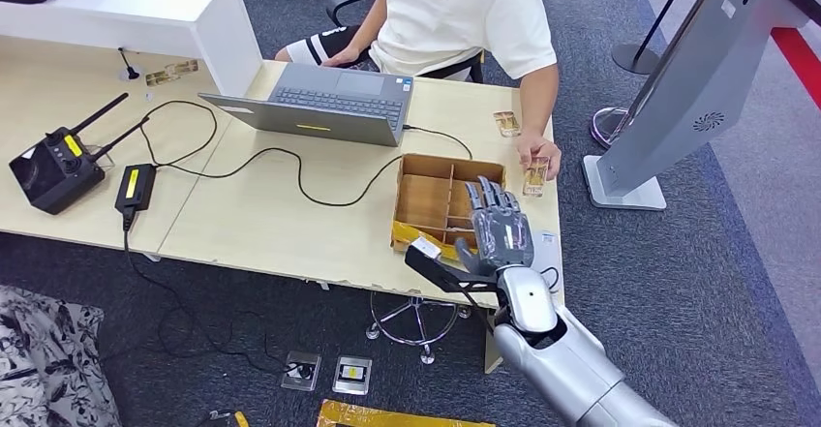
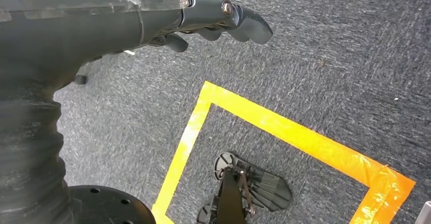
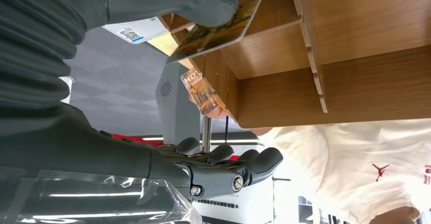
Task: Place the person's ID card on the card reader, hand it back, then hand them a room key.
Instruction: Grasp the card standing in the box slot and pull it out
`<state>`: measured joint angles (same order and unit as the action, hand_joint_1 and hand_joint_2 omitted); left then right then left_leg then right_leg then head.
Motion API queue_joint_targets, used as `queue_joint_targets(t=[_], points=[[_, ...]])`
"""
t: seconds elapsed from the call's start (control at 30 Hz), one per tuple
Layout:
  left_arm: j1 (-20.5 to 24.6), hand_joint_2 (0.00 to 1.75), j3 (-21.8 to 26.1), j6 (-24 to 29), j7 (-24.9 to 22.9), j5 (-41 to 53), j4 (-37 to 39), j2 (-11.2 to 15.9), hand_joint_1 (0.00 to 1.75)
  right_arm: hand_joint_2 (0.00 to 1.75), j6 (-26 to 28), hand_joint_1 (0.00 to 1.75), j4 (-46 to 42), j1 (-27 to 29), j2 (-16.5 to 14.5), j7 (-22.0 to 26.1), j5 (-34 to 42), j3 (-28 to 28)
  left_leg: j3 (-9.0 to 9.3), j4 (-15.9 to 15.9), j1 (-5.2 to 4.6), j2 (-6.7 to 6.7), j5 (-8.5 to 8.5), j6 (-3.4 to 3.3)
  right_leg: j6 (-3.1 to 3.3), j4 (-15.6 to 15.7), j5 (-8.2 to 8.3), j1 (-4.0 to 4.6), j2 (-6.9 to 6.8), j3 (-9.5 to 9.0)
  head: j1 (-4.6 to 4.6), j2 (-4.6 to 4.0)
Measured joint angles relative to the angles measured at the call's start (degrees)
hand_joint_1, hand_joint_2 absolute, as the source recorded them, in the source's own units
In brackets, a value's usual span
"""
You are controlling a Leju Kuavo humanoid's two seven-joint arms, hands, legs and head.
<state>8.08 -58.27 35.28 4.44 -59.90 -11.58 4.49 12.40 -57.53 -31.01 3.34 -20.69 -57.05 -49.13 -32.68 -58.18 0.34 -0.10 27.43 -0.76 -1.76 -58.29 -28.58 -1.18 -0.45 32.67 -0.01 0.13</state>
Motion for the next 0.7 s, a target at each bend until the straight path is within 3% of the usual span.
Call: queue_joint_targets(t=[0.7], points=[[0.4, 1.75, 0.0, 0.0, -0.2, 1.1, 0.2, -0.1, 0.0, 1.75, 0.4, 0.37, 10.7, -3.9, -1.4, -0.4, 1.9, 0.1, -0.03, 0.0, 0.0, 0.0, 0.0, 0.0, 0.0, 0.0, 0.0, 0.0, 0.0, 0.04, 0.01, 0.0]])
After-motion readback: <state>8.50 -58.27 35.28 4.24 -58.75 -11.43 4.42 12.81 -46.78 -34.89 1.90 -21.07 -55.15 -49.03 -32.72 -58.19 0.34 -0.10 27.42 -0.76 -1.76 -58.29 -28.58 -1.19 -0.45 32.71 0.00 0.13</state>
